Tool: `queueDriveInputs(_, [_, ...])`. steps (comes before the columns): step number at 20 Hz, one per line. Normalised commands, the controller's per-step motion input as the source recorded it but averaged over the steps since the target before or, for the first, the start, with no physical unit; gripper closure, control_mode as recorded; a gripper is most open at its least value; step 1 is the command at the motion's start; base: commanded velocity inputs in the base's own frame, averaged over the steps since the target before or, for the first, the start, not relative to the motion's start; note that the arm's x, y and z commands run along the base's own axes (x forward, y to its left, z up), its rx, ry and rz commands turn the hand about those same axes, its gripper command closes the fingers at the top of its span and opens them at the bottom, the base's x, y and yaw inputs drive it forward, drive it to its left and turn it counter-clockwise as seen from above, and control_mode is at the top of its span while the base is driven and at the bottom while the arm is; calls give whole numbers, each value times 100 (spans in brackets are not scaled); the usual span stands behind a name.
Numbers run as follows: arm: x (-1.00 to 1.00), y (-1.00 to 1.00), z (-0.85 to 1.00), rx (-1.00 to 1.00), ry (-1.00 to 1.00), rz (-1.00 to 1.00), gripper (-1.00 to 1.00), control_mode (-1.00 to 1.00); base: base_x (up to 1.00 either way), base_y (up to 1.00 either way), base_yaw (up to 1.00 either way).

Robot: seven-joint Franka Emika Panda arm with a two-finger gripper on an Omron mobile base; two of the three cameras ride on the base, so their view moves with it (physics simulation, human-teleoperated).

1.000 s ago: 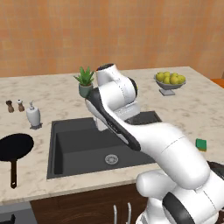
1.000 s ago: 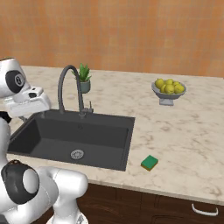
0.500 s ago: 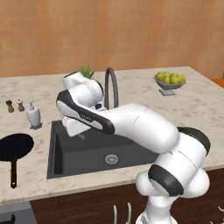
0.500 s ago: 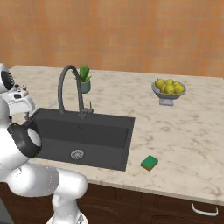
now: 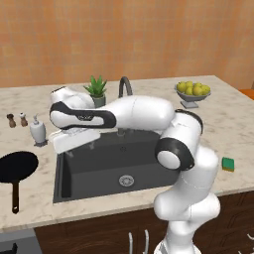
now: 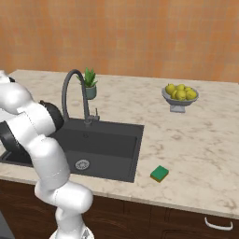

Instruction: Pick the pan and sponge and place them into the sink. Then turn on the water.

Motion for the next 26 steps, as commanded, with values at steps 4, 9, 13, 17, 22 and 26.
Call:
queueDriveInputs(4, [0, 30, -24, 3, -7, -4, -100, -100, 0, 0, 0])
queueDriveInputs(9, [-1, 45, -24, 14, -19, -13, -100, -100, 0, 0, 0])
queueDriveInputs(13, [-8, 40, -24, 13, -10, -16, -100, -100, 0, 0, 0])
queueDriveInputs(17, [-5, 45, -41, 15, -7, -12, -100, -100, 0, 0, 0])
queueDriveInputs(22, [-2, 71, -37, 3, -5, 0, -100, -100, 0, 0, 0])
queueDriveInputs(26, [0, 77, -27, 0, 0, 0, -100, -100, 0, 0, 0])
